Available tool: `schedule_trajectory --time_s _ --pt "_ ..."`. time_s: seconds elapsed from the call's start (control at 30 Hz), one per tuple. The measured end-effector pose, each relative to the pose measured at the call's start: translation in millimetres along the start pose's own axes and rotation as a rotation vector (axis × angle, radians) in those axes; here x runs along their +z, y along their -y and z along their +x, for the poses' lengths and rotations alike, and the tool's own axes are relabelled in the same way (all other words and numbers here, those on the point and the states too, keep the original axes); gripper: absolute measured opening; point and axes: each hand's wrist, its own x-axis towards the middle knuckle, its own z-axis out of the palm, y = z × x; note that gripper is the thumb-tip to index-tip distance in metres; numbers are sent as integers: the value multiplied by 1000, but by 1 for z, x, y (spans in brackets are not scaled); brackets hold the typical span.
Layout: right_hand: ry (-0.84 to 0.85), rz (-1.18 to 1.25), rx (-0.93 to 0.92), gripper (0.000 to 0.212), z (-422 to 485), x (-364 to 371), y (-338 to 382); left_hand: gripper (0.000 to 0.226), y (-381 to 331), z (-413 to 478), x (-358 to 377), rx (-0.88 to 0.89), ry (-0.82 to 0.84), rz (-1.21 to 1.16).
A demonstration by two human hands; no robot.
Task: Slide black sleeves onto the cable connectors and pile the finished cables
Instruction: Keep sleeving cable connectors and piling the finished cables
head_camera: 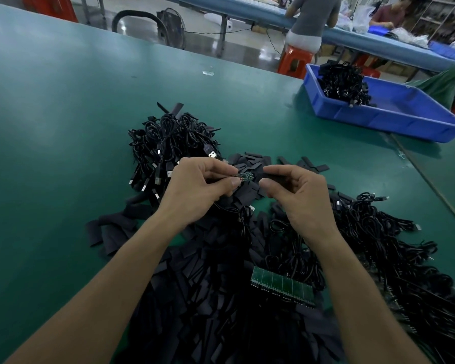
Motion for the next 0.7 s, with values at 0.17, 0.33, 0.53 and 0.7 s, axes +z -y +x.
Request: schedule_trajectory --time_s 0.17,0.33,0.53,0.7 --pt "-31 8 1 19 -2 2 -1 8 -1 -1 0 -17 -2 -25" --pt "-78 46 -6 14 -4 5 -2 5 -4 -1 1 -17 13 -44" --pt "-100 43 -18 12 -3 7 -2 5 -4 -1 1 -25 28 -62" --pt "-90 53 -3 8 -4 9 -1 5 -3 -2 2 -36 18 -79"
